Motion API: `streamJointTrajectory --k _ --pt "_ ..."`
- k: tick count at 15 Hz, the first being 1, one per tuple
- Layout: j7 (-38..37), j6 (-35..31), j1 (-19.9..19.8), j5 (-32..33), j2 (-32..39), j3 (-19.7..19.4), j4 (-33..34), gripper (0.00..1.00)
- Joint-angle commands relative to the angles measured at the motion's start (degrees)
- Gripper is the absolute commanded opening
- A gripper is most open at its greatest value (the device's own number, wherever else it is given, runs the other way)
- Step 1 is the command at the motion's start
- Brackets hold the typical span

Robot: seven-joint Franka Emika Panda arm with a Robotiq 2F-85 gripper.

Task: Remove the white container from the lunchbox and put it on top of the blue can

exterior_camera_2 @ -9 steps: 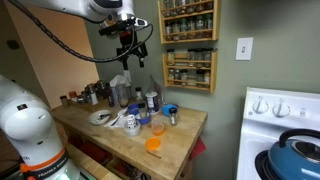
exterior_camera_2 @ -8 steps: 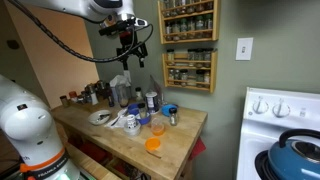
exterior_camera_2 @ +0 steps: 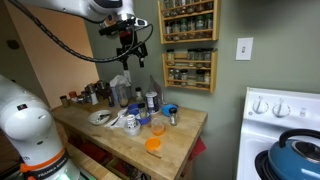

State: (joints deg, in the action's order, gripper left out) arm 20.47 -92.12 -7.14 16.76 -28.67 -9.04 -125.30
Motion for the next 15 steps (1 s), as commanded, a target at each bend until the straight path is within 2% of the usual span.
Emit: streamJointTrajectory --k 1,12,15 --pt "-0.28 0.28 0.87 0.27 0.01 -0.65 0.2 1.0" --pt "-0.73 0.02 0.73 0.48 -0.05 -0.67 0.16 1.0" --pt "-3.23 -1.59 0.32 0.15 -2.16 -0.57 -3.15 1.0"
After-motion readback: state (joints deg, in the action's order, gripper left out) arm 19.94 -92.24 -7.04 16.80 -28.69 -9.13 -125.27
